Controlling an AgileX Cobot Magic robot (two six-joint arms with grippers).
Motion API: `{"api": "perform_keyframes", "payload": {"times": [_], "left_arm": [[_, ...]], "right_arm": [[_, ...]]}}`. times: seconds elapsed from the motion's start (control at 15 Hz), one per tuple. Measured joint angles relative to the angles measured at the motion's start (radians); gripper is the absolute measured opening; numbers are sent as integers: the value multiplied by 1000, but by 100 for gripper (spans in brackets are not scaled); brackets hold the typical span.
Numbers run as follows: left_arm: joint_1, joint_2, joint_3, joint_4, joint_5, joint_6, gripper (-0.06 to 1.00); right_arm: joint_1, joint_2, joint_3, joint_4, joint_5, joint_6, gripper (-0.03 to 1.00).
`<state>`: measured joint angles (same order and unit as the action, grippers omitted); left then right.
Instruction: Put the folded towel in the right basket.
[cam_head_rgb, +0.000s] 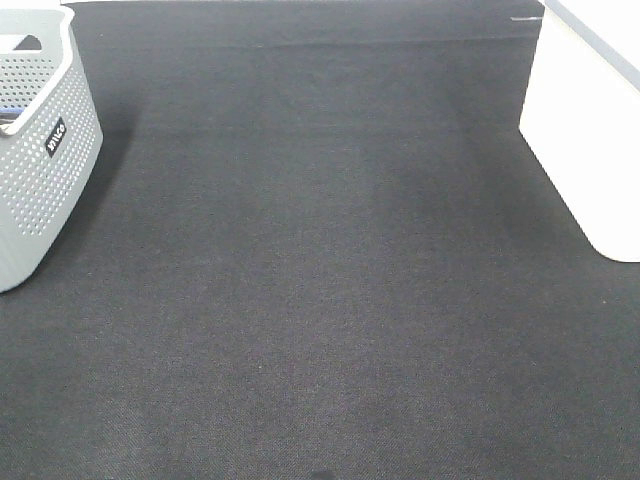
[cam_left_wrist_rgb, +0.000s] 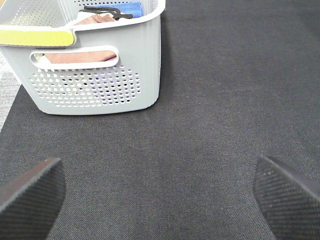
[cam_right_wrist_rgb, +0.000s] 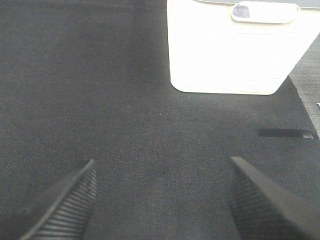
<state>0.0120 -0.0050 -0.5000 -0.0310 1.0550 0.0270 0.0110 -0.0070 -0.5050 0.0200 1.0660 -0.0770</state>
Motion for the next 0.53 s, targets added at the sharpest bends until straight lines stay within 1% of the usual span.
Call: {"api": "perform_keyframes", "payload": {"times": [0.53], "left_arm": [[0,0,0,0,0,0,97]], "right_arm": [[0,0,0,0,0,0,69]]}}
